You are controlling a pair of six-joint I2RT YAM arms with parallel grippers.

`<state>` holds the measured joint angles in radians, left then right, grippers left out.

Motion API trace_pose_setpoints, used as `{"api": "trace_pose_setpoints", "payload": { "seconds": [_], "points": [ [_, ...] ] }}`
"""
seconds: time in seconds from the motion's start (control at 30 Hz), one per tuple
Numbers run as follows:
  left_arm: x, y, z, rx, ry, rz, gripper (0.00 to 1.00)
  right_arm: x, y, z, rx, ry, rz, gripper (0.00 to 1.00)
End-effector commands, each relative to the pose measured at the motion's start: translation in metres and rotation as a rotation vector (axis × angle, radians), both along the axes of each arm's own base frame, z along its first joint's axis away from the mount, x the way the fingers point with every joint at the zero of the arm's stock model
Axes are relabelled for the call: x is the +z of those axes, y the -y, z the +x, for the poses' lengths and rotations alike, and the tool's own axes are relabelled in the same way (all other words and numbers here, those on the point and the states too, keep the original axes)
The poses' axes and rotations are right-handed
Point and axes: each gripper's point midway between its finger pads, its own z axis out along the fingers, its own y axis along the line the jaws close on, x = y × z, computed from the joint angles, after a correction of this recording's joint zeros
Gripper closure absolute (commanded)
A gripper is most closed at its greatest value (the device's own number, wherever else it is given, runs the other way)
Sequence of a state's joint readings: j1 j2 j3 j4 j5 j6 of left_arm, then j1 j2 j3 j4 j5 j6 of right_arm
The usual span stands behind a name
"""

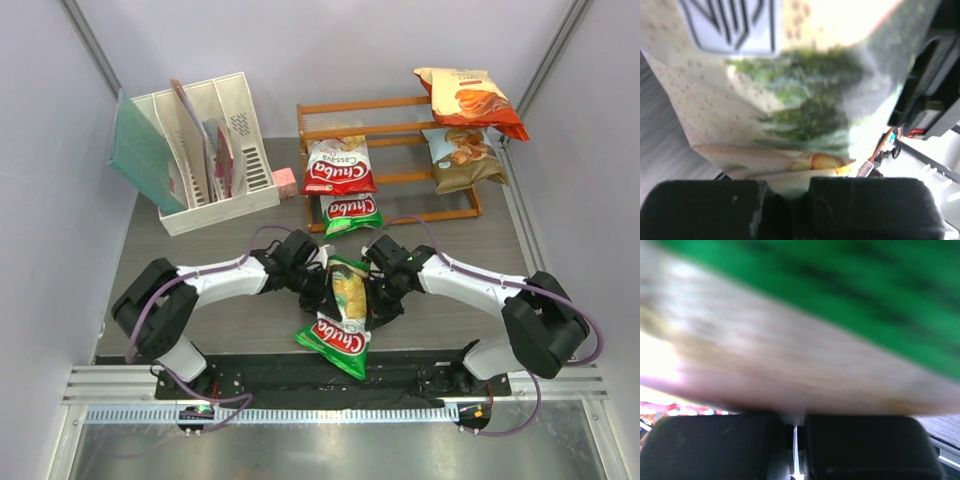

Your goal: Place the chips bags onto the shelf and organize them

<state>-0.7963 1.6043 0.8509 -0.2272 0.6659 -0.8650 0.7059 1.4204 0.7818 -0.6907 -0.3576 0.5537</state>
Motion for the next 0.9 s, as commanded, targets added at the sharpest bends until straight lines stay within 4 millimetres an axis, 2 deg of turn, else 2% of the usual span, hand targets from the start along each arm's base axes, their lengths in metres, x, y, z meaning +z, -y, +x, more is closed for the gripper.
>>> {"api": "trace_pose_setpoints", "payload": {
  "seconds": [0.0, 0.03, 0.07, 0.1, 0.13, 0.17, 0.23, 0.33, 0.37, 0.4, 0.53, 0.67, 0.7, 0.77, 0.8, 0.87],
  "points": [
    [0.007, -0.017, -0.013, 0.025, 0.015, 0.010, 1.00, 0.018, 0.001, 0.015, -0.028, 0.103, 0.002, 0.93],
    [0.011, -0.022, -0.016, 0.033, 0.016, 0.012, 1.00, 0.021, 0.001, 0.016, -0.034, 0.114, 0.003, 0.91],
    [0.012, -0.026, -0.016, 0.054, 0.023, 0.021, 1.00, 0.030, 0.001, 0.019, -0.042, 0.137, 0.012, 0.81],
    [0.009, -0.032, -0.019, 0.069, 0.012, 0.035, 1.00, 0.034, 0.003, 0.022, -0.061, 0.159, 0.006, 0.79],
    [0.015, -0.037, -0.021, 0.084, 0.023, 0.031, 1.00, 0.037, 0.004, 0.024, -0.071, 0.171, 0.003, 0.73],
    [0.011, -0.045, -0.020, 0.119, 0.008, 0.049, 1.00, 0.047, 0.003, 0.028, -0.086, 0.204, 0.022, 0.68],
    [0.020, -0.055, -0.016, 0.177, 0.028, 0.038, 1.00, 0.058, 0.003, 0.034, -0.113, 0.240, 0.032, 0.59],
    [0.018, -0.080, 0.000, 0.335, 0.003, 0.049, 1.00, 0.074, 0.003, 0.039, -0.142, 0.281, 0.066, 0.49],
    [0.020, -0.088, 0.002, 0.379, 0.009, 0.029, 1.00, 0.078, 0.002, 0.040, -0.145, 0.284, 0.074, 0.48],
    [0.021, -0.100, 0.016, 0.473, -0.018, 0.018, 1.00, 0.080, 0.001, 0.040, -0.145, 0.284, 0.081, 0.48],
    [0.017, -0.124, 0.037, 0.635, -0.042, 0.032, 1.00, 0.094, -0.011, 0.045, -0.136, 0.277, 0.122, 0.45],
    [0.011, -0.131, 0.059, 0.747, -0.076, 0.104, 1.00, 0.102, -0.028, 0.049, -0.151, 0.220, 0.169, 0.44],
    [0.015, -0.129, 0.070, 0.777, -0.059, 0.073, 1.00, 0.101, -0.035, 0.051, -0.155, 0.195, 0.178, 0.44],
    [0.017, -0.125, 0.083, 0.879, -0.117, 0.021, 1.00, 0.114, -0.052, 0.058, -0.176, 0.175, 0.254, 0.44],
    [0.029, -0.119, 0.099, 0.916, -0.095, -0.063, 1.00, 0.117, -0.059, 0.060, -0.185, 0.165, 0.277, 0.42],
    [0.035, -0.121, 0.109, 0.998, -0.149, -0.120, 1.00, 0.126, -0.074, 0.070, -0.220, 0.165, 0.343, 0.29]
  ]
}}
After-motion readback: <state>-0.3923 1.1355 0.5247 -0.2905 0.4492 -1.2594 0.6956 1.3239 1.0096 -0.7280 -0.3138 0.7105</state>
